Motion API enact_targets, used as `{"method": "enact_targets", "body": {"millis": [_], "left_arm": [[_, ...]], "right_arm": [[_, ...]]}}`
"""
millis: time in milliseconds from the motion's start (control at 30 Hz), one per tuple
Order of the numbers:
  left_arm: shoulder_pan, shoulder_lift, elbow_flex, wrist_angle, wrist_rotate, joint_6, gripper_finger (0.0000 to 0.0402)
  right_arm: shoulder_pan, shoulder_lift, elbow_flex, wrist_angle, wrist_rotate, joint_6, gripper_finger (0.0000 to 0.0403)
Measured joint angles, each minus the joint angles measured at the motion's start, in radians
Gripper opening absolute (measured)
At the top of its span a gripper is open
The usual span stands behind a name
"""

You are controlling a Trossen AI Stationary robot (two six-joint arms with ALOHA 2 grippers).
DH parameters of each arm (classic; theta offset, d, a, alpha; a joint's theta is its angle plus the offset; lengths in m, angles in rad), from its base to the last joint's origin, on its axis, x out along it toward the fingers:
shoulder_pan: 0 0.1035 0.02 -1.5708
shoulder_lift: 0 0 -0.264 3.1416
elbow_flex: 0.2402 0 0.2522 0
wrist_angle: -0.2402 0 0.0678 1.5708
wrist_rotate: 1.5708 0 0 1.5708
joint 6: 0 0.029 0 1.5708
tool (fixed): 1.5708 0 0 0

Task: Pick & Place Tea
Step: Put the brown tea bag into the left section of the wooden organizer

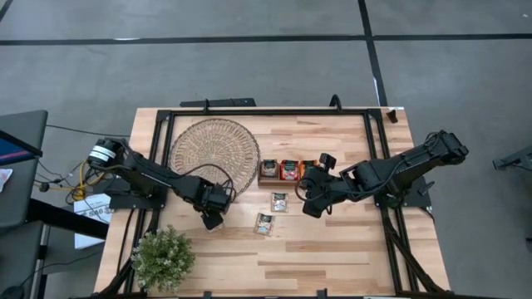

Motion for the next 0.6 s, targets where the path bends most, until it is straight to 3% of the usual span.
{"method": "enact_targets", "body": {"millis": [200,367,467,600], "left_arm": [[0.001,0.102,0.010,0.022,0.052,0.026,0.0209],[0.001,0.105,0.012,0.024,0.047,0.025,0.0204],[0.000,0.106,0.018,0.019,0.043,0.025,0.0180],[0.000,0.109,0.024,0.016,0.037,0.025,0.0120]], "right_arm": [[-0.001,0.000,0.000,0.002,0.001,0.000,0.0134],[-0.001,0.000,0.000,0.001,0.001,0.000,0.0133],[-0.001,0.000,0.000,0.001,0.002,0.000,0.0134],[-0.001,0.000,0.000,0.000,0.002,0.000,0.0132]]}}
